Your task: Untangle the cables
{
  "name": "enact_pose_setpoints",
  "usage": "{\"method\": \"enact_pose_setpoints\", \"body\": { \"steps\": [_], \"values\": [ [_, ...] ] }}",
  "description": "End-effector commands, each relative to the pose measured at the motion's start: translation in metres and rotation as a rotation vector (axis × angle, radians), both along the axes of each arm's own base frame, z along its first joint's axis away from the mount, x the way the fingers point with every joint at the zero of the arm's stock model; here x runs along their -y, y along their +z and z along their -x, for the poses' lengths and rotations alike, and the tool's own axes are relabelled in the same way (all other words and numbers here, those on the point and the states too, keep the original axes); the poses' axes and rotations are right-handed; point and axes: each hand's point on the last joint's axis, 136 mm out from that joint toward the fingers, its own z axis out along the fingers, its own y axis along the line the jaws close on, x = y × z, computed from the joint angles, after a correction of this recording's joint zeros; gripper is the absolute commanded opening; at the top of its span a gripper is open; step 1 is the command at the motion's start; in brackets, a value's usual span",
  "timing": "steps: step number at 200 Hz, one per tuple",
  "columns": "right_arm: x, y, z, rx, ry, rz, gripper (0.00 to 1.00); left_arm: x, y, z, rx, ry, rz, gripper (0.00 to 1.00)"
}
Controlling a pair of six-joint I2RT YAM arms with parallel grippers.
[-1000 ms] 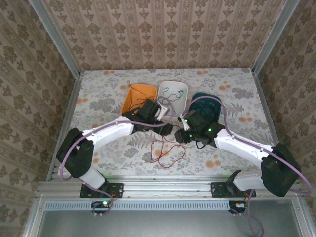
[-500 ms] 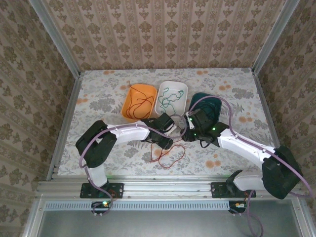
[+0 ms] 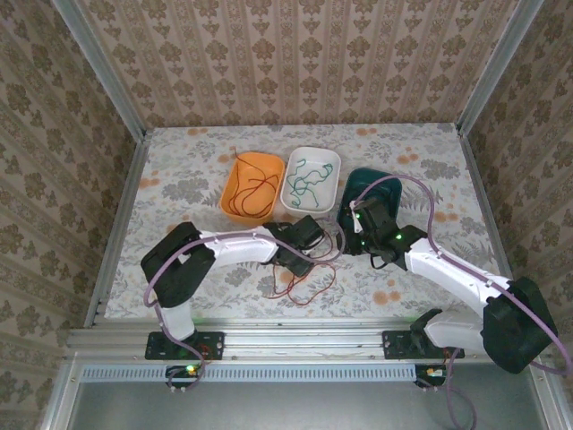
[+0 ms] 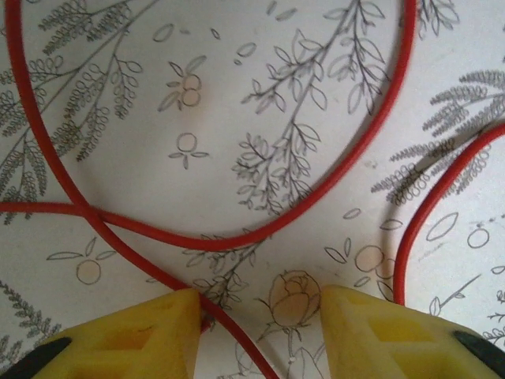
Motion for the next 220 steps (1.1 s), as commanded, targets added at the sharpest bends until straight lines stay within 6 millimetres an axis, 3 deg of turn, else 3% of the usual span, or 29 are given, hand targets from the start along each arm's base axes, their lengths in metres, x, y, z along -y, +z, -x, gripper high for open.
{"method": "enact_pose_setpoints", "body": {
  "steps": [1,48,79,147,220],
  "values": [
    [0.001,-0.001,0.002,0.0,-0.015,-0.017,0.43,-0.024,-0.006,0.007,0.03,0.024,-0.117,0.44],
    [0.0,-0.006,0.002,-0.013,-0.019,-0.022,0.42,-0.035,0.005,0.003,0.078,0.091,-0.125,0.42],
    [0.0,-0.009,0.003,-0.021,-0.018,-0.025,0.43,-0.032,0.015,0.005,0.092,0.073,-0.102,0.42],
    [-0.001,-0.009,0.003,-0.023,-0.017,-0.026,0.43,-0.026,0.003,0.013,-0.016,0.043,-0.088,0.22],
    [0.001,-0.006,0.003,-0.016,-0.023,-0.025,0.43,-0.025,-0.008,0.01,-0.068,0.048,-0.098,0.22]
  ]
}}
